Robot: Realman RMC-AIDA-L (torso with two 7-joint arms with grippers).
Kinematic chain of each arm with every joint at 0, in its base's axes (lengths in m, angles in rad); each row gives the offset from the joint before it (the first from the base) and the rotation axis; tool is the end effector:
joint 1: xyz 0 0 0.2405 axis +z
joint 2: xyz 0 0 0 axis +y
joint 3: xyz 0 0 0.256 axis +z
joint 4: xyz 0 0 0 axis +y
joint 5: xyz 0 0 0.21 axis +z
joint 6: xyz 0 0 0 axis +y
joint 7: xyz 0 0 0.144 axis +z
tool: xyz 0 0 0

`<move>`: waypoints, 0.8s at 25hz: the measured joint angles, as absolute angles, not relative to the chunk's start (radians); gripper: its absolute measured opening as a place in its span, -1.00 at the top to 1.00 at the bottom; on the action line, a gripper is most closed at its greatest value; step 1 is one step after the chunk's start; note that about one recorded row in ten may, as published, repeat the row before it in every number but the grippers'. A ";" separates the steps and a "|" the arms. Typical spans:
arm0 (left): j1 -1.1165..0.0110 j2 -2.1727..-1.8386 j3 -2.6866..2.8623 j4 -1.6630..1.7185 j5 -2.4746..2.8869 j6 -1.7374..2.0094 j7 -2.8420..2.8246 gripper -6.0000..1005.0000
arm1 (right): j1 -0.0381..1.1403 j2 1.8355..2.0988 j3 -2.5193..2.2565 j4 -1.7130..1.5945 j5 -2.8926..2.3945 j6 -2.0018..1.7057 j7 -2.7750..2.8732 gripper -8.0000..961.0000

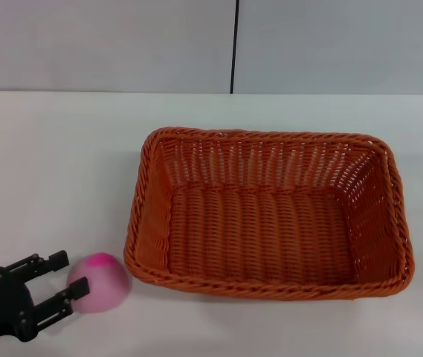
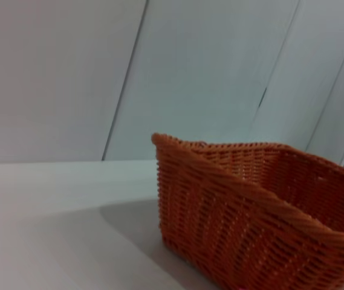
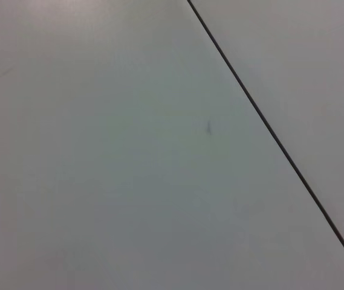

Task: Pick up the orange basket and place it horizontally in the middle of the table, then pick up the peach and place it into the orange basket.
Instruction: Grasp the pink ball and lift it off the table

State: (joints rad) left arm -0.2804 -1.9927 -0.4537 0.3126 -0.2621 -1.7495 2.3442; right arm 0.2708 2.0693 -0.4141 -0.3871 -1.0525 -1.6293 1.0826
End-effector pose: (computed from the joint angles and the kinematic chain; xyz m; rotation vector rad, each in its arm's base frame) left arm -0.3774 0.1766 0.0010 -2.4343 -0.8053 -0.7797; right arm 0.3428 0.2731 0.1118 -1.4526 0.5741 1.3636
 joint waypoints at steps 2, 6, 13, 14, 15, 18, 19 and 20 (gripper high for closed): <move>-0.285 -2.001 -0.448 0.313 -0.261 -1.737 2.344 -0.11 | 0.271 2.069 -0.414 -0.387 -1.052 -1.631 1.082 0.00; -0.291 -2.009 -0.438 0.313 -0.258 -1.725 2.344 -0.07 | 0.271 2.069 -0.414 -0.384 -1.052 -1.632 1.082 0.00; -0.309 -2.019 -0.391 0.313 -0.262 -1.698 2.348 0.00 | 0.267 2.069 -0.414 -0.374 -1.052 -1.632 1.081 0.00; -0.309 -2.019 -0.391 0.313 -0.262 -1.698 2.348 0.01 | 0.265 2.069 -0.414 -0.374 -1.052 -1.632 1.081 0.00; -0.312 -2.019 -0.385 0.313 -0.261 -1.698 2.346 0.02 | 0.264 2.069 -0.414 -0.374 -1.052 -1.632 1.081 0.00; -0.317 -2.019 -0.371 0.313 -0.261 -1.697 2.342 0.23 | 0.261 2.069 -0.414 -0.374 -1.052 -1.633 1.081 0.00; -0.318 -2.018 -0.369 0.313 -0.262 -1.697 2.341 0.31 | 0.261 2.069 -0.414 -0.374 -1.052 -1.633 1.081 0.00; -0.318 -2.018 -0.369 0.313 -0.262 -1.698 2.341 0.38 | 0.260 2.069 -0.414 -0.374 -1.052 -1.633 1.081 0.00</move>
